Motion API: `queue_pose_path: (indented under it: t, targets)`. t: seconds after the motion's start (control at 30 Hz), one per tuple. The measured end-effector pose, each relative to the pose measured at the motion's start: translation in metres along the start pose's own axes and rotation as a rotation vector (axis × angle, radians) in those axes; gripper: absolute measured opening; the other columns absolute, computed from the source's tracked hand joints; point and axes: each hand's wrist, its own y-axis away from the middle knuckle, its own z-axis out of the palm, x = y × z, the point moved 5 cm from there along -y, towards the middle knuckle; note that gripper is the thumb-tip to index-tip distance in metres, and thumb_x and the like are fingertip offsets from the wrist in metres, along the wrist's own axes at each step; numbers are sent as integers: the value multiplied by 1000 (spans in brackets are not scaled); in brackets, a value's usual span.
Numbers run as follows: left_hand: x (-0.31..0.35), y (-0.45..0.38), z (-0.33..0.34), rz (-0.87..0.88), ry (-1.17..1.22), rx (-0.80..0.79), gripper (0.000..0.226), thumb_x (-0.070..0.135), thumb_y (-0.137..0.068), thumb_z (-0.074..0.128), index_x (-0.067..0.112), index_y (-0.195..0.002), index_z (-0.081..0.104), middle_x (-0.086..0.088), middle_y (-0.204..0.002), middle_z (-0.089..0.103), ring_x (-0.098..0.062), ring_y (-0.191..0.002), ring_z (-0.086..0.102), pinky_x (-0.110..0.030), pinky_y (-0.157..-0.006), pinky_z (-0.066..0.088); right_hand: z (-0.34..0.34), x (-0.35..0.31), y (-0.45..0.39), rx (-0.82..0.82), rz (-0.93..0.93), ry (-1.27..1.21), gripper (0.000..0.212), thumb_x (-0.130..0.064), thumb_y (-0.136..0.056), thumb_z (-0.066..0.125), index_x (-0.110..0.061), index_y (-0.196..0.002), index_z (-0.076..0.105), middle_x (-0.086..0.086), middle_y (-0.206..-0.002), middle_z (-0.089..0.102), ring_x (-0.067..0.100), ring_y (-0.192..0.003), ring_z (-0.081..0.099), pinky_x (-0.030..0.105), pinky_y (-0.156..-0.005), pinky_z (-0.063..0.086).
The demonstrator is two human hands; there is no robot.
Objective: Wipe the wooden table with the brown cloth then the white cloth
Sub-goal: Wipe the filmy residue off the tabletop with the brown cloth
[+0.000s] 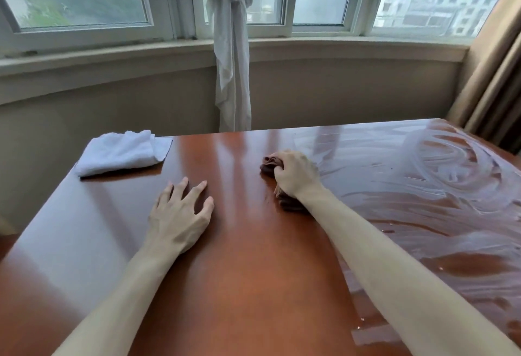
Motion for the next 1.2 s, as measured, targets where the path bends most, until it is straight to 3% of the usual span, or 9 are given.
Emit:
queue_pose_path:
  t: [0.2, 0.33, 0.47, 0.6, 0.7, 0.87, 0.97, 1.07, 1.2]
  targets:
    - [-1, -6, 3, -20, -48, 51, 76, 74, -81, 11, 49, -151, 29, 7, -164, 24, -22, -152, 16, -42, -123, 17, 19, 18, -133, 68, 111, 28, 28, -29, -91, 57, -28, -113, 74, 4, -116, 69, 34, -110, 62, 36, -83, 47]
    - [-3, -10, 2, -32, -56, 26, 75, 76, -82, 14, 51, -151, 26, 9, -165, 20, -19, -153, 12, -41, -123, 14, 21, 21, -156, 69, 152, 30, 29, -28, -90, 57, -29, -113, 75, 5, -116, 70, 34, -111, 62, 35, -84, 48]
    - [0, -7, 1, -20, -48, 23, 65, 72, -92, 31, 47, -152, 30, 5, -164, 23, -22, -152, 15, -43, -122, 16, 8, 7, -87, 45, 60, -21, 42, -18, -88, 51, -33, -121, 73, -4, -128, 68, 28, -120, 59, 38, -92, 49]
    - [4, -6, -8, -44, -79, 78, 61, 65, -91, 41, 34, -142, 53, -8, -154, 41, -34, -145, 28, -50, -119, 24, -12, -11, 27, 3, -110, -8, 45, -16, -90, 52, -31, -129, 70, -10, -140, 62, 18, -134, 50, 35, -103, 43]
    - [19, 12, -18, -34, -157, 78, 55, 50, -96, 47, 27, -146, 50, -13, -154, 38, -36, -146, 24, -52, -120, 20, -27, -13, 116, -37, -145, -22, 49, -19, -91, 53, -36, -135, 66, -14, -149, 54, 13, -144, 40, 36, -115, 37]
    - [66, 80, -22, 149, 30, -70, 58, 53, -96, 49, 28, -147, 46, -8, -154, 40, -22, -145, 32, -36, -118, 26, -54, -3, 233, -44, -161, -37, 51, -20, -92, 55, -42, -137, 62, -23, -151, 48, 1, -148, 31, 24, -120, 24]
    - [79, 139, -24, 227, 83, -80, 54, 59, -95, 47, 32, -141, 52, 4, -149, 45, -14, -142, 36, -34, -114, 33, -60, 0, 239, -54, -151, -63, 50, -20, -90, 55, -43, -134, 64, -23, -148, 52, 2, -143, 38, 29, -117, 32]
    - [83, 180, -27, 263, 105, 11, 45, 54, -95, 48, 34, -134, 56, 14, -145, 46, -7, -138, 37, -34, -104, 42, -59, -6, 199, -39, -144, -57, 49, -18, -88, 55, -40, -130, 68, -18, -143, 58, 11, -136, 49, 30, -107, 39]
    - [80, 196, -9, 247, 49, -18, 56, 59, -95, 41, 40, -148, 41, 8, -161, 30, -15, -151, 20, -36, -121, 23, -58, -8, 195, -19, -120, -74, 48, -17, -88, 55, -37, -129, 70, -16, -144, 58, 12, -138, 47, 31, -109, 38]
